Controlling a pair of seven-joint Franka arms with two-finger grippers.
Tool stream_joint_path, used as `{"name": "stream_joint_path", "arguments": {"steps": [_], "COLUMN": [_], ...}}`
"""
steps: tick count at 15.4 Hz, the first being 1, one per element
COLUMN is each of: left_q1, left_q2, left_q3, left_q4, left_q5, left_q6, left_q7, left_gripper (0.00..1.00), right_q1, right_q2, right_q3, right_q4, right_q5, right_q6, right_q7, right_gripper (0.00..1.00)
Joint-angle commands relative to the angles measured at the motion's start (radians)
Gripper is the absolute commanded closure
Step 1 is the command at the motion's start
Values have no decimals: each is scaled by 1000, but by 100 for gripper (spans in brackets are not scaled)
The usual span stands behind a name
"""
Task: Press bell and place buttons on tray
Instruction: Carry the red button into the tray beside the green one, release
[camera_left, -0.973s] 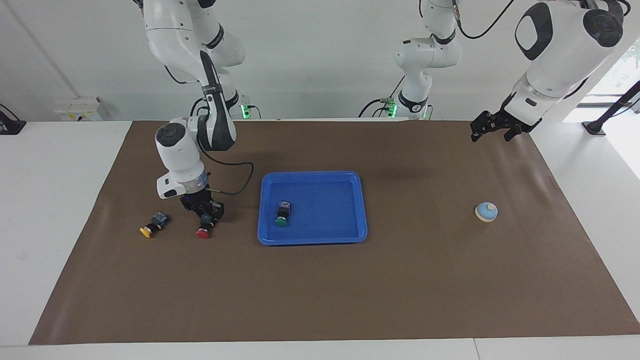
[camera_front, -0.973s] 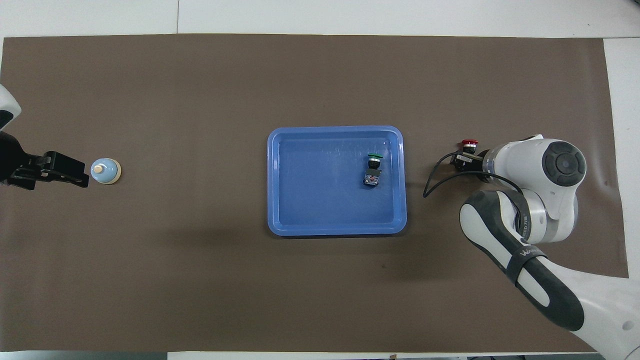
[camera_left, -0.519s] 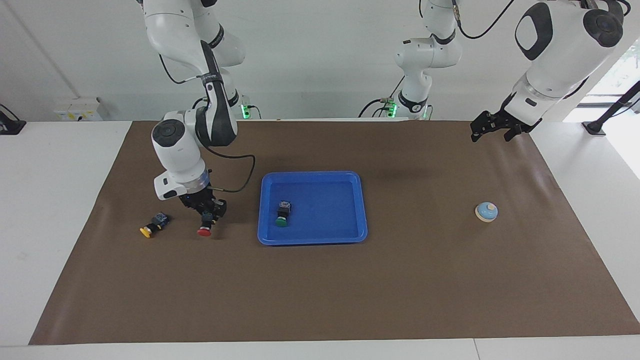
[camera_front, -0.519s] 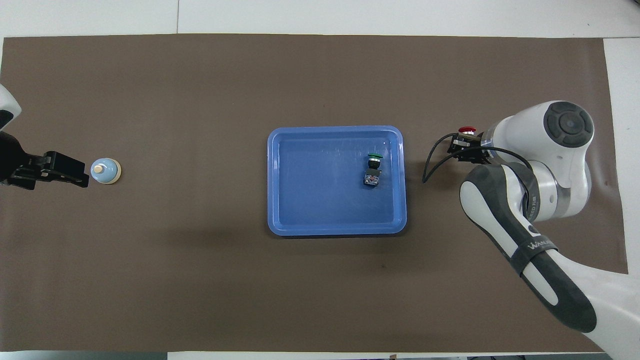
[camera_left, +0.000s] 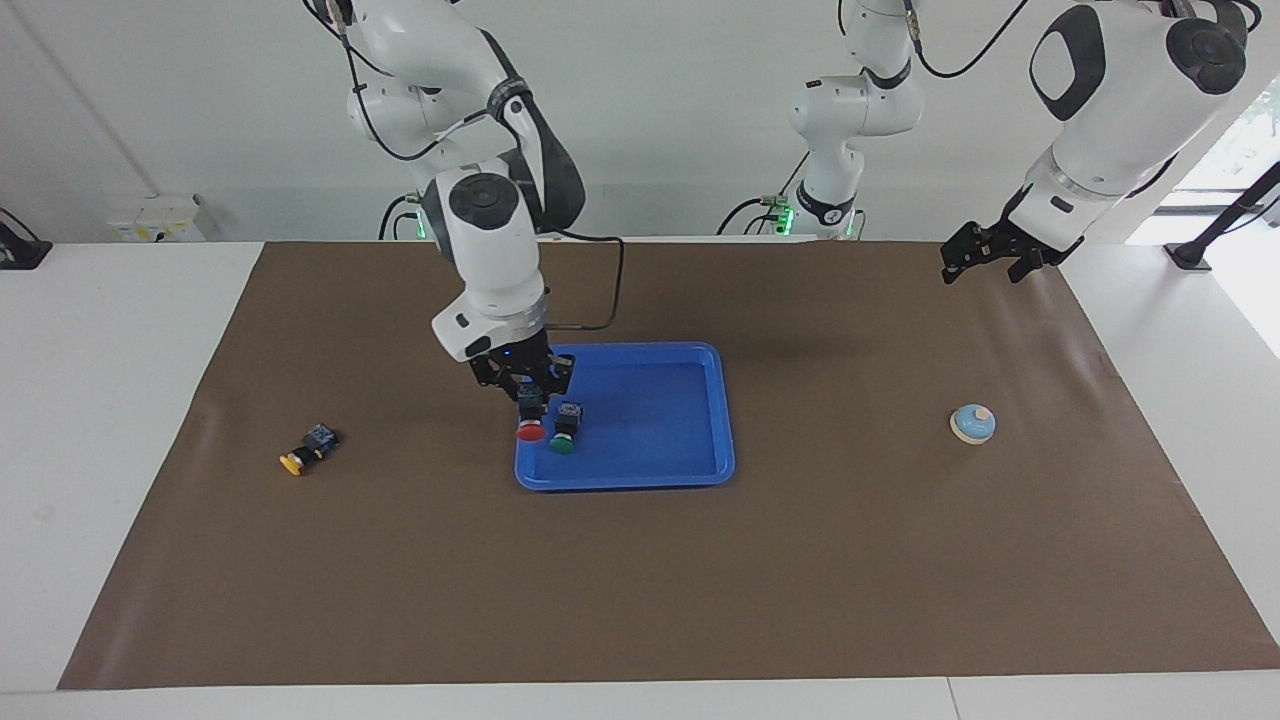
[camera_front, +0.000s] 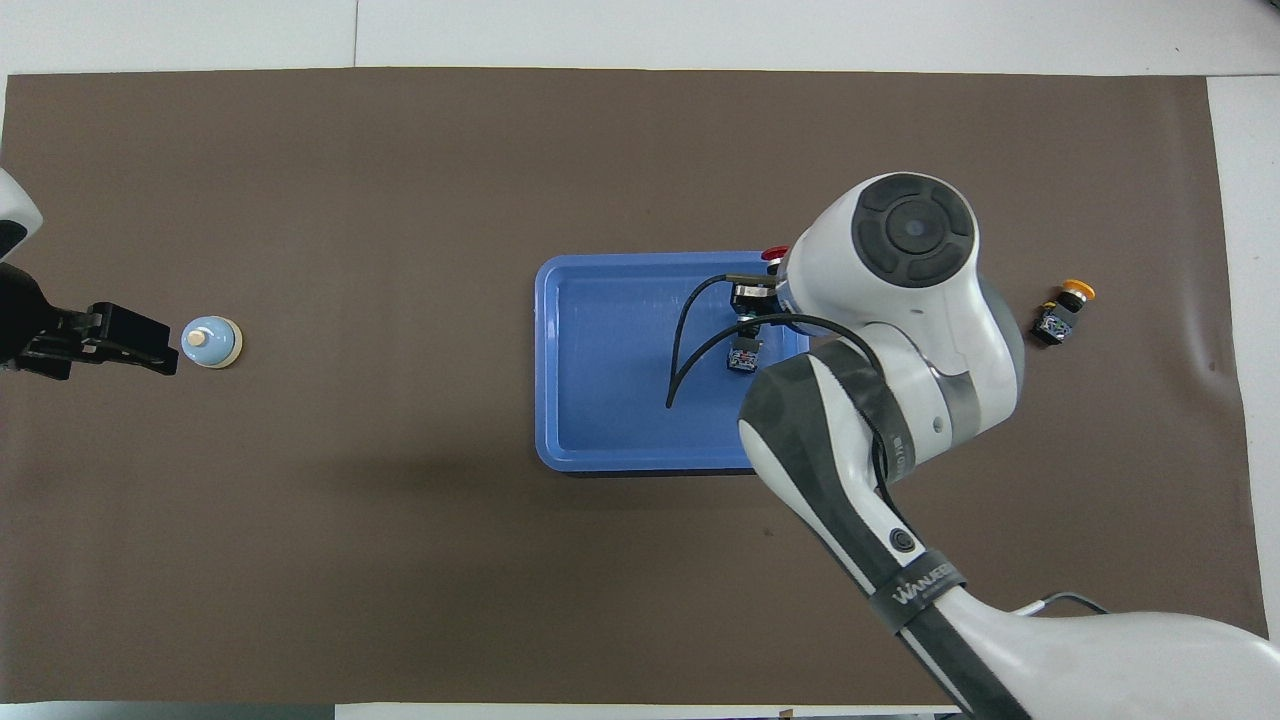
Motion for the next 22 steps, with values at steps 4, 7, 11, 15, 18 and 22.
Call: {"name": "stream_joint_path", "arguments": {"steps": [4,7,11,15,18,22], "left_q1": [10,10,10,10,10,10], "left_q2": [-14,-14,-14,-14,-14,-14], "left_q3": [-4,-4,-4,-4,-4,-4], "left_q4": [-2,-2,-2,-2,-2,-2], "left_q5": [-2,-2,-2,-2,-2,-2], "left_q6": [-6,-6,-6,-6,-6,-6], "left_q7": [-5,-5,-5,-5,-5,-5], "left_gripper": [0,0,0,0,0,0], "right_q1": [78,96,124,151,153,109], "right_q2": [77,91,131,132,128,66], "right_q3": [1,1,1,1,1,-4], "right_q4": [14,-33,-61,-96,-109,-93], "right_q5": [-18,-16,-16,-18,-16,-16], "right_q6": [16,90,207,233,228,161], "right_q7": [116,132,184,254,299,356], "right_gripper": [100,100,100,100,11,0]}}
